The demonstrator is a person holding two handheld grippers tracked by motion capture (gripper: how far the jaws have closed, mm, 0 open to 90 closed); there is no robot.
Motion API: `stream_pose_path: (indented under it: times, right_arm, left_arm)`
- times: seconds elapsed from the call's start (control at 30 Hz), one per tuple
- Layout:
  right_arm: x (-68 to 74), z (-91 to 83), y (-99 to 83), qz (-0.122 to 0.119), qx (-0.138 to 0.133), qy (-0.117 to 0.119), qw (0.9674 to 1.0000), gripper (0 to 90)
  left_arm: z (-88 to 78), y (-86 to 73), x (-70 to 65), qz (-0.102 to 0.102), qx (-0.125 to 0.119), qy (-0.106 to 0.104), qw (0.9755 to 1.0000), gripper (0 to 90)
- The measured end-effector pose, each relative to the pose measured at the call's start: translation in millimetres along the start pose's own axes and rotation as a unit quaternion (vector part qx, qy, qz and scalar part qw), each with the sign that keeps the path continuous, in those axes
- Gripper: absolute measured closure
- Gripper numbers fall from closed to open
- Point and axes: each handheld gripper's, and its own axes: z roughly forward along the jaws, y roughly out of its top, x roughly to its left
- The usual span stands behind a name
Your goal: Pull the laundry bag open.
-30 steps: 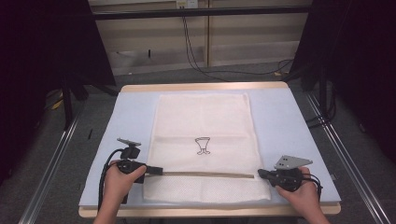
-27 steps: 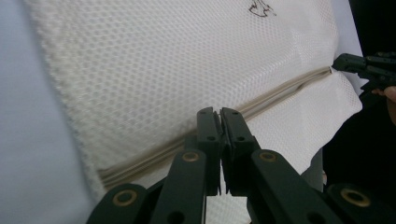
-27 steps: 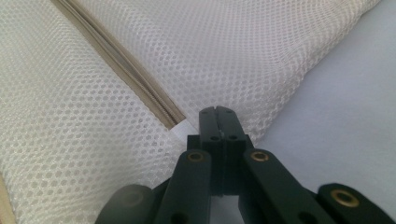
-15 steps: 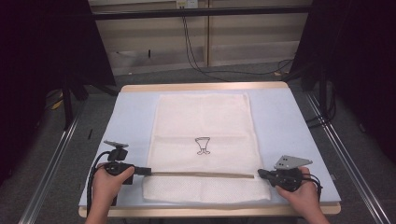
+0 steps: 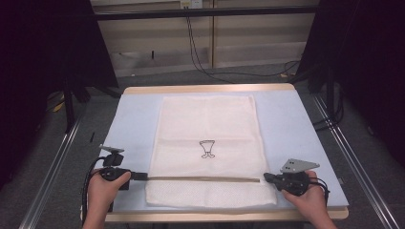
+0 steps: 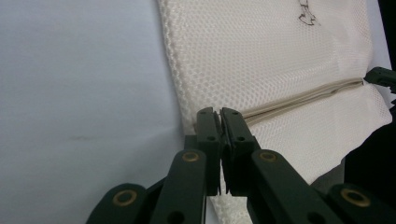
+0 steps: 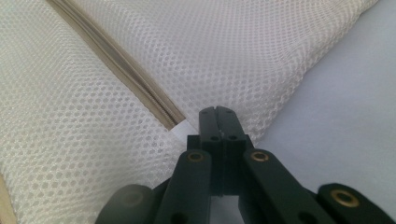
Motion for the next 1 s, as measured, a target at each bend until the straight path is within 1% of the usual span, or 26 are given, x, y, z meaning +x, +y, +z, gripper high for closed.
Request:
stream_pose_path:
  times: [0.03, 0.1, 0.17, 0.2, 0.3, 0.33, 0.43, 0.5, 0.53, 0.57, 0.6, 0.63, 0.67, 0.7, 0.73, 0.77, 0.8, 0.87, 0.9, 0.93, 0.97, 1.0]
  right_arm:
    - [0.0, 0.0, 0.1, 0.000, 0.001, 0.000, 1.0000, 90.0]
    - [-0.2, -0.1, 0.2, 0.002, 0.001, 0.002, 1.0000, 90.0]
    - [-0.4, -0.1, 0.0, 0.000, 0.000, 0.003, 1.0000, 90.0]
    - [-0.6, -0.1, -0.1, 0.000, 0.000, 0.003, 1.0000, 90.0]
    - [-0.7, -0.1, -0.1, -0.001, 0.000, 0.003, 1.0000, 90.0]
    - [-0.6, -0.2, 0.0, 0.000, 0.001, 0.003, 1.0000, 90.0]
    - [-0.8, -0.2, -0.1, -0.002, 0.000, 0.003, 1.0000, 90.0]
    - [-0.9, -0.4, -0.5, 0.001, -0.001, 0.003, 1.0000, 90.0]
    - [-1.1, -0.4, -1.0, 0.002, -0.005, 0.006, 1.0000, 90.0]
    - [-1.8, -0.4, -1.8, 0.000, -0.009, 0.007, 0.9999, 90.0]
    - [-2.7, -1.2, -2.0, 0.005, -0.012, 0.010, 0.9999, 90.0]
    - [-3.9, -2.3, -1.8, 0.008, -0.018, 0.009, 0.9998, 90.0]
    - [-6.9, -6.5, -0.4, 0.014, -0.031, 0.004, 0.9994, 84.7]
    - [-6.9, -6.5, -0.4, 0.014, -0.031, 0.004, 0.9994, 84.7]
    - [-8.9, -9.0, 0.6, 0.016, -0.039, -0.006, 0.9991, 76.1]
    - [-11.0, -10.9, 1.4, 0.020, -0.046, -0.018, 0.9986, 68.9]
    - [-13.5, -13.1, 2.0, 0.029, -0.049, -0.029, 0.9980, 65.0]
    - [-19.3, -18.5, 2.3, 0.033, -0.061, -0.047, 0.9965, 59.0]
    - [-21.6, -20.9, 2.5, 0.040, -0.066, -0.055, 0.9955, 53.7]
    - [-24.4, -23.1, 2.3, 0.043, -0.069, -0.063, 0.9947, 49.2]
    - [-26.6, -24.8, 1.7, 0.045, -0.070, -0.071, 0.9939, 44.8]
    - [-27.6, -25.6, 1.2, 0.049, -0.069, -0.079, 0.9933, 41.1]
  left_arm:
    - [0.5, 0.0, 0.6, -0.001, 0.001, -0.001, 1.0000, 87.2]
    - [1.4, -0.2, 1.4, 0.001, 0.006, 0.013, 0.9999, 87.2]
    - [1.2, -0.8, 3.0, -0.005, 0.005, 0.009, 0.9999, 87.2]
    - [0.5, -1.1, 3.9, -0.004, 0.005, 0.018, 0.9998, 87.2]
    - [1.0, -1.8, 4.2, -0.009, 0.003, 0.016, 0.9998, 87.2]
    - [1.1, -1.7, 4.7, -0.005, 0.005, 0.020, 0.9998, 87.2]
    - [0.6, -1.9, 4.4, -0.005, 0.002, 0.017, 0.9998, 87.2]
    - [-0.7, -1.8, 4.1, -0.001, -0.007, 0.013, 0.9999, 86.7]
    - [-1.7, -1.4, 4.4, 0.002, -0.009, 0.008, 0.9999, 86.4]
    - [-3.0, -1.3, 4.7, 0.003, -0.019, 0.009, 0.9998, 85.5]
    - [-5.4, -1.0, 5.5, 0.009, -0.025, 0.013, 0.9996, 84.0]
    - [-7.4, -1.0, 6.4, 0.012, -0.032, 0.010, 0.9994, 80.0]
    - [-9.9, -0.8, 8.0, 0.015, -0.041, 0.008, 0.9990, 70.9]
    - [-11.5, -1.3, 8.3, 0.018, -0.057, 0.009, 0.9982, 70.9]
    - [-13.6, -0.8, 8.9, 0.026, -0.058, 0.015, 0.9979, 69.8]
    - [-15.1, -0.5, 8.7, 0.026, -0.062, 0.019, 0.9976, 69.5]
    - [-16.7, -0.2, 8.5, 0.031, -0.072, 0.030, 0.9964, 67.7]
    - [-18.5, 0.1, 8.9, 0.046, -0.111, 0.051, 0.9915, 55.4]
    - [-19.8, 0.4, 9.3, 0.052, -0.117, 0.066, 0.9895, 48.8]
    - [-20.4, 0.7, 10.6, 0.065, -0.131, 0.083, 0.9859, 44.5]
    - [-19.9, 0.9, 12.2, 0.072, -0.142, 0.089, 0.9832, 37.3]
    - [-19.6, 1.2, 13.5, 0.076, -0.144, 0.093, 0.9822, 30.8]
